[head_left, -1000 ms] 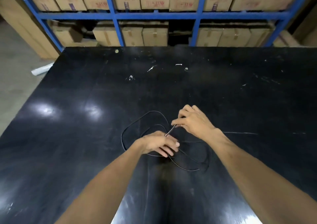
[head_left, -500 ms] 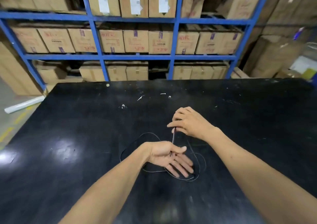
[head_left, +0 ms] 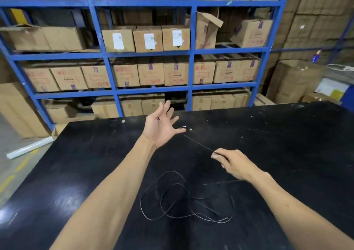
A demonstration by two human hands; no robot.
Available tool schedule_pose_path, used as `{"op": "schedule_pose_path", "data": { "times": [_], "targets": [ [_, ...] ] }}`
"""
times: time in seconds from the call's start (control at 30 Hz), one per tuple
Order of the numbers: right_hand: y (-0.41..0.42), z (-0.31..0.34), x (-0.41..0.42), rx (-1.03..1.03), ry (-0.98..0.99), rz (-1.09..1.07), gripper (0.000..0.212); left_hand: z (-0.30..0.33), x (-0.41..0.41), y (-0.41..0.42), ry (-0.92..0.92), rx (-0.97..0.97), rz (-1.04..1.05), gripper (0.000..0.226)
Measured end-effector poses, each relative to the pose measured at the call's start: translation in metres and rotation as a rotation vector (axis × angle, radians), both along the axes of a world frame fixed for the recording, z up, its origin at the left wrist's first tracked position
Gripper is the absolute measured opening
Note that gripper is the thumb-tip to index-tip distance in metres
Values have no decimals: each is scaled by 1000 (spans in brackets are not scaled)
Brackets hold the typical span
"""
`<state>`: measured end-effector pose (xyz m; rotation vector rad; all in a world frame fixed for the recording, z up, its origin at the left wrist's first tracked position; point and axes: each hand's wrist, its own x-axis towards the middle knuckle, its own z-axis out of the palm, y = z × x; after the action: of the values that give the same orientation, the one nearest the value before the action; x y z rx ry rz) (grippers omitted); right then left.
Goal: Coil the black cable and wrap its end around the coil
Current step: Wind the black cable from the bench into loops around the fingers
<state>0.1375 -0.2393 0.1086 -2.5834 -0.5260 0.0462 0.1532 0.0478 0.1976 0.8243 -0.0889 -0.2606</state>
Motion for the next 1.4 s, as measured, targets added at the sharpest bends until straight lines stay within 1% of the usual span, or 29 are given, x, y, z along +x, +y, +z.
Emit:
{"op": "schedule_pose_path", "data": {
  "times": [0.13, 0.23, 0.3, 0.4, 0.5, 0.53, 0.6, 0.7, 0.77, 0.8, 0.83, 0.9, 1.03, 1.1, 1.13, 1.2, 1.27, 1.33, 1.4],
  "targets": [
    [2, 21, -2, 175, -92, -51, 19, -19, 4, 17, 46, 189, -52, 68],
    [5, 61, 5, 268, -175, -85, 13, -34, -5, 15, 110, 336, -161, 69],
    [9, 93, 17, 216, -206, -54, 10, -46, -13, 5, 150, 411, -266, 70],
    [17, 133, 38, 24, -185, 68, 14, -59, -24, -15, 159, 437, -470, 71],
    [21, 150, 50, -143, -209, 151, 15, -56, -38, -32, 96, 405, -665, 58],
    [22, 152, 52, -154, -239, 144, 15, -52, -43, -35, 82, 397, -701, 55],
    [23, 152, 50, -104, -262, 95, 16, -43, -51, -39, 68, 361, -736, 54],
    [23, 128, 47, -1, -180, 16, 17, -33, -59, -39, 21, 256, -736, 57],
    [24, 102, 41, 91, -59, 21, 14, -20, -60, -38, -51, 162, -702, 59],
    [26, 90, 35, 124, -3, 38, 18, -12, -58, -37, -82, 110, -665, 60],
    [29, 78, 28, 152, 43, 51, 24, -3, -55, -35, -103, 61, -607, 60],
    [39, 59, 7, 201, 104, 60, 23, 11, -45, -25, -122, -9, -438, 59],
    [53, 49, -29, 278, 171, 116, 27, 21, -22, 3, -85, -30, -105, 58],
    [53, 58, -38, 264, 179, 132, 26, 14, -16, 16, -19, -9, 11, 61],
    [52, 65, -41, 252, 170, 143, 26, 9, -16, 22, 14, 18, 32, 62],
    [47, 86, -43, 261, 150, 132, 20, -8, -18, 31, 68, 132, 9, 62],
    [40, 112, -38, 263, 142, 108, 12, -24, -25, 33, 101, 240, -81, 59],
    [35, 139, -28, 188, 121, 121, 15, -36, -37, 24, 133, 290, -202, 54],
    [35, 159, -14, 85, 46, 135, 20, -45, -49, 8, 157, 347, -353, 51]
  ]
}}
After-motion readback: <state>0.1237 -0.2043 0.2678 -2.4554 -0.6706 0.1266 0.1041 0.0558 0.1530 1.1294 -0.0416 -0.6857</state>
